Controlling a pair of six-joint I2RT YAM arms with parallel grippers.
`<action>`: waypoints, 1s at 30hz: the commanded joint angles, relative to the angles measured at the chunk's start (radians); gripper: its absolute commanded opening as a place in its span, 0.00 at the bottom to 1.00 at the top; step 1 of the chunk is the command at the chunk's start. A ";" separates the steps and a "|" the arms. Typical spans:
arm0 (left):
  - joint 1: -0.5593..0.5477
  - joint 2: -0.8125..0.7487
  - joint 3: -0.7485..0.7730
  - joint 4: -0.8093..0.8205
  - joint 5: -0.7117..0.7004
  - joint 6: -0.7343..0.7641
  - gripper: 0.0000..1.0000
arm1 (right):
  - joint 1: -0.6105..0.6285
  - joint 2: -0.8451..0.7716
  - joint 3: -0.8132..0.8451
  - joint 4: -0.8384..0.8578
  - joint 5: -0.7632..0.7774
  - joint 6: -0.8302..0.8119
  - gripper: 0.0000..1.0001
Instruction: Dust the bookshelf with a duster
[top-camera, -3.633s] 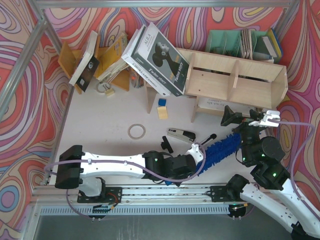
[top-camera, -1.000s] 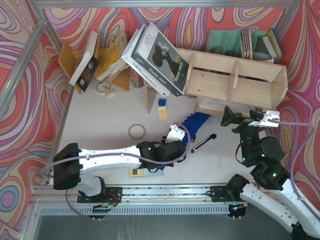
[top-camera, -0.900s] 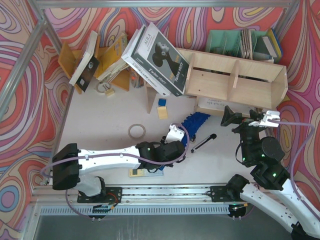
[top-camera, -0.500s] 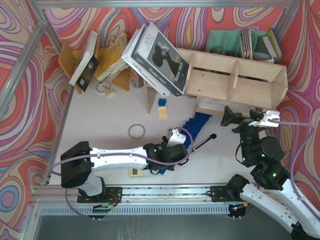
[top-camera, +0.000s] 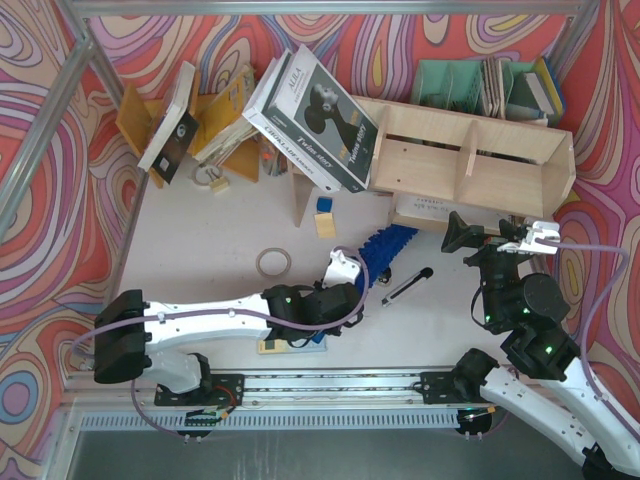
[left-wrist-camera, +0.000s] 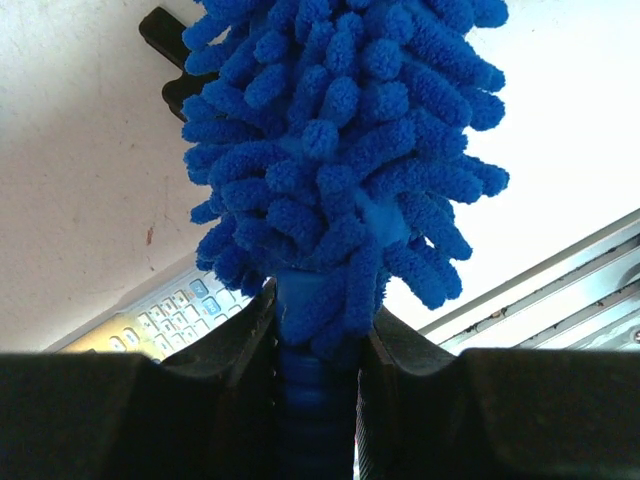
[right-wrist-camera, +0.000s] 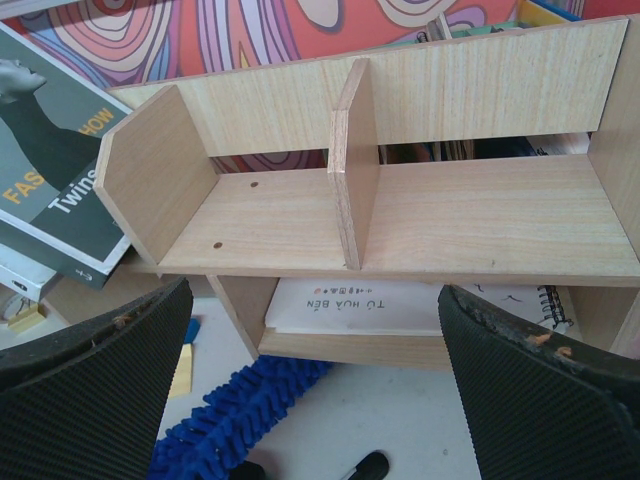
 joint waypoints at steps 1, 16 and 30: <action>0.031 0.008 -0.041 -0.032 -0.137 -0.075 0.00 | 0.002 -0.005 -0.005 0.024 0.013 -0.015 0.99; 0.031 0.054 -0.042 0.008 -0.075 -0.072 0.00 | 0.002 -0.006 -0.005 0.021 0.014 -0.013 0.99; 0.003 0.091 0.137 0.022 -0.039 0.044 0.00 | 0.001 -0.009 -0.005 0.021 0.016 -0.013 0.99</action>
